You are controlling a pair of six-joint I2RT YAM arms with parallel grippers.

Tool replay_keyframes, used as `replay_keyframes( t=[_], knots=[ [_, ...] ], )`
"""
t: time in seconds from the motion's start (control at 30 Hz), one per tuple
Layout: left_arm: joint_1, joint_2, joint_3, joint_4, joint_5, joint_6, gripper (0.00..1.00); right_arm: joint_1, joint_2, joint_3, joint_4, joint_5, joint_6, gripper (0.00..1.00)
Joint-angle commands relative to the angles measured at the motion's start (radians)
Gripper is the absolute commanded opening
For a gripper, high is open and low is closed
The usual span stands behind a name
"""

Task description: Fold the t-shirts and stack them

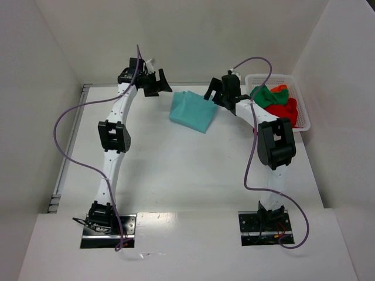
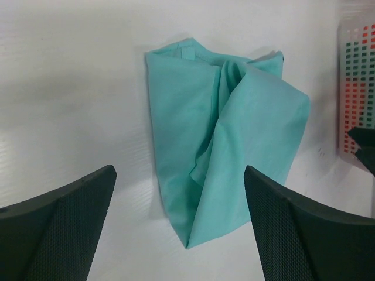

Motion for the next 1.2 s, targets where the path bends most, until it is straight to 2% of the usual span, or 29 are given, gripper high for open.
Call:
replay_keyframes(
  t=[0.0,0.07,0.3,0.47,0.53,0.63,0.67,0.77,0.8,0.9,0.93,1.1,1.17],
  knots=[
    [-0.018,-0.096,-0.019,-0.048,0.003,0.071,0.97,-0.002,0.038,0.095,-0.033,-0.018,-0.063,1.0],
    [-0.03,-0.121,-0.056,-0.074,0.016,0.105,0.97,-0.002,0.038,0.108,-0.049,-0.018,-0.063,1.0],
    [-0.096,-0.165,-0.271,-0.085,0.01,0.174,0.94,-0.002,-0.024,-0.122,0.013,-0.056,0.028,1.0],
    [-0.118,-0.266,-0.519,0.054,-0.045,0.164,0.91,-0.002,-0.013,-0.155,0.034,-0.142,0.037,1.0],
    [-0.118,-0.294,-0.6,0.093,-0.056,0.15,0.86,-0.002,0.01,-0.155,0.043,-0.175,0.037,1.0],
    [-0.109,-0.342,-0.714,0.13,-0.059,0.141,0.76,-0.002,0.038,-0.13,0.053,-0.211,0.037,0.97],
    [-0.109,-0.342,-0.749,0.142,-0.059,0.141,0.67,-0.002,0.038,-0.121,0.053,-0.223,0.037,0.97],
    [-0.109,-0.362,-0.794,0.163,-0.041,0.131,0.53,-0.002,0.058,-0.112,0.063,-0.251,0.037,0.88],
    [-0.118,-0.371,-0.806,0.173,-0.032,0.131,0.48,-0.002,0.067,-0.112,0.075,-0.263,0.046,0.83],
    [-0.118,-0.38,-0.851,0.182,-0.02,0.122,0.4,-0.002,0.078,-0.112,0.076,-0.272,0.055,0.74],
    [-0.118,-0.38,-0.861,0.191,-0.004,0.122,0.3,-0.002,0.078,-0.112,0.076,-0.272,0.055,0.71],
    [-0.138,-0.414,-0.967,0.223,0.016,0.101,0.09,0.018,0.064,-0.157,0.076,-0.281,0.055,0.7],
    [-0.148,-0.455,-1.013,0.234,0.016,0.101,0.05,0.018,0.035,-0.177,0.086,-0.281,0.064,0.69]
  ],
)
